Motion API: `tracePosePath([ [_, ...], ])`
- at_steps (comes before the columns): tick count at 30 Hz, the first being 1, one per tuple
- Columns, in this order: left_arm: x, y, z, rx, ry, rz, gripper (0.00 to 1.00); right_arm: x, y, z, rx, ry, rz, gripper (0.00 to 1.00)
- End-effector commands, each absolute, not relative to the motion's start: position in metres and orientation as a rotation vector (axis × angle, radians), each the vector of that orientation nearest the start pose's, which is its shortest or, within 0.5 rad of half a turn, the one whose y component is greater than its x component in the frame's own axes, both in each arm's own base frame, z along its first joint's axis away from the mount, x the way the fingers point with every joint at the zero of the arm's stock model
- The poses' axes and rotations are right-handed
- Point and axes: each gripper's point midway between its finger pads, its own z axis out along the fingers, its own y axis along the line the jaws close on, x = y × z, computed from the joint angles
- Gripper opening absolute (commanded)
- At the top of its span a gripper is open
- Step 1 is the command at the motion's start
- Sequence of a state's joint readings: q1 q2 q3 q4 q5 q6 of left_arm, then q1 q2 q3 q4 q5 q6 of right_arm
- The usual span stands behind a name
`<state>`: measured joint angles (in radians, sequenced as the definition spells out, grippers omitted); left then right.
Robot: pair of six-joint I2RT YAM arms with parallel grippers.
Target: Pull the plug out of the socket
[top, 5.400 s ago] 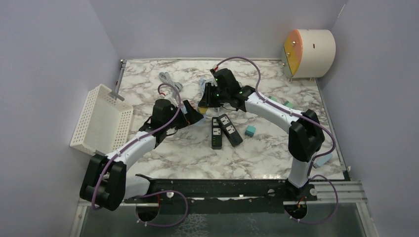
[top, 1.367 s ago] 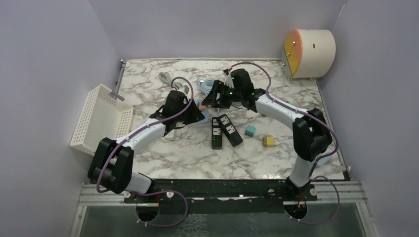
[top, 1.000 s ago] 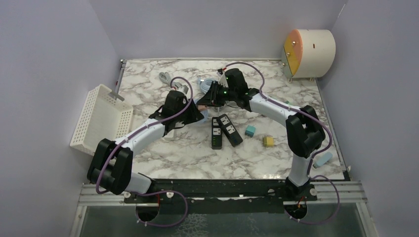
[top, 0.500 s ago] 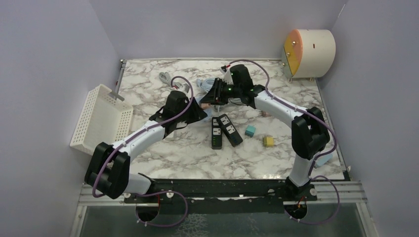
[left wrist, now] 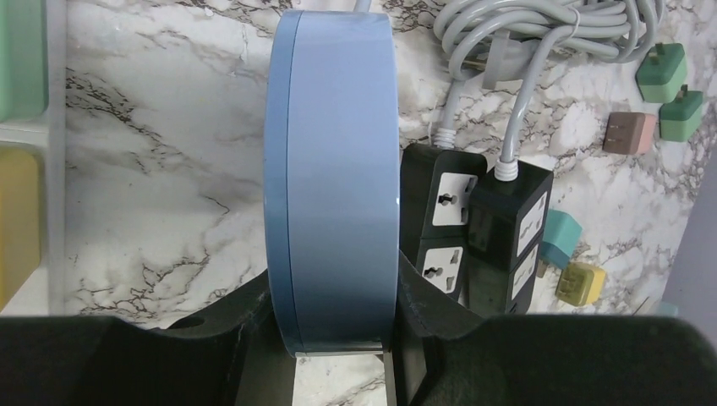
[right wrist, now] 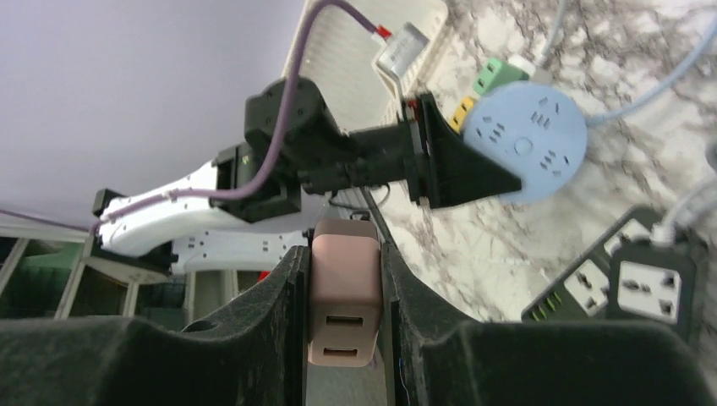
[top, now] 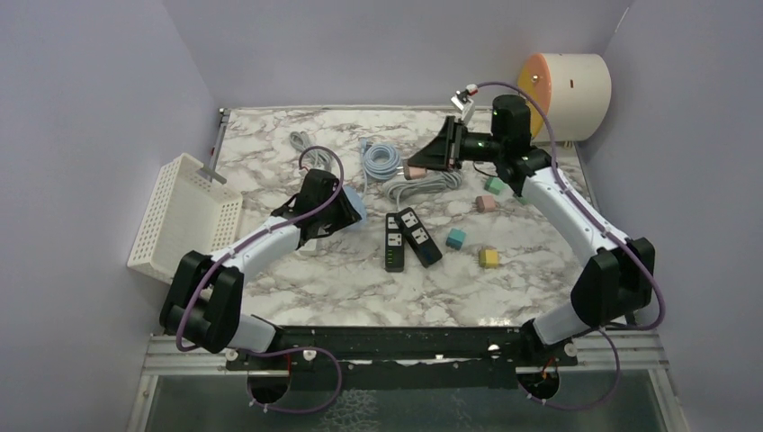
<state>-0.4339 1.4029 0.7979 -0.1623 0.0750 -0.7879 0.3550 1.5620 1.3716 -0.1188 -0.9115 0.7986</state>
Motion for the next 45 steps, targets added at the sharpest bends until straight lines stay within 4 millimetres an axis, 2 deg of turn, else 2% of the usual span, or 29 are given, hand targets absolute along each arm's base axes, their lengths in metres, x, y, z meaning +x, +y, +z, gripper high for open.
tracePosePath([
  [1,0.334,-0.2,0.117,-0.374,2.308,-0.725,0.0,0.321,0.226,0.265,-0.135,2.168,1.574,0.01],
  [2,0.333,-0.204,0.118,-0.356,2.307,-0.754,0.0,0.329,0.193,0.251,-0.033,2.166,1.537,0.01],
  [5,0.329,-0.215,0.116,-0.305,2.311,-0.841,0.0,0.331,0.128,0.208,0.167,2.209,1.4,0.01],
  [7,0.327,-0.219,0.113,-0.277,2.328,-0.865,0.0,0.333,0.094,0.172,0.282,2.313,1.204,0.01],
  [9,0.326,-0.221,0.11,-0.257,2.347,-0.865,0.0,0.33,0.072,0.138,0.372,2.422,0.998,0.01],
  [17,0.328,-0.219,0.118,-0.197,2.353,-0.828,0.0,0.328,0.04,0.068,0.575,2.55,0.712,0.01],
  [22,0.324,-0.217,0.115,-0.198,2.36,-0.821,0.0,0.332,0.029,0.046,0.611,2.603,0.632,0.01],
  [24,0.323,-0.218,0.113,-0.193,2.365,-0.831,0.0,0.335,0.026,0.04,0.616,2.62,0.606,0.05],
  [27,0.323,-0.219,0.113,-0.189,2.366,-0.84,0.0,0.34,0.022,0.033,0.625,2.643,0.587,0.16],
  [33,0.325,-0.221,0.114,-0.178,2.367,-0.842,0.0,0.347,0.01,0.032,0.648,2.641,0.494,0.57],
  [36,0.325,-0.224,0.11,-0.173,2.38,-0.856,0.0,0.348,0.005,0.038,0.652,2.621,0.453,0.73],
  [37,0.324,-0.225,0.108,-0.172,2.384,-0.861,0.0,0.349,0.004,0.04,0.652,2.612,0.441,0.81],
  [38,0.324,-0.226,0.107,-0.171,2.386,-0.868,0.0,0.348,0.002,0.042,0.653,2.607,0.425,0.94],
  [39,0.324,-0.226,0.107,-0.17,2.386,-0.874,0.0,0.349,-0.001,0.046,0.643,2.596,0.404,1.0],
  [42,0.325,-0.228,0.105,-0.167,2.386,-0.882,0.0,0.353,-0.002,0.065,0.604,2.53,0.335,1.0],
  [45,0.326,-0.231,0.099,-0.159,2.399,-0.89,0.0,0.359,0.004,0.103,0.524,2.406,0.237,1.0],
])
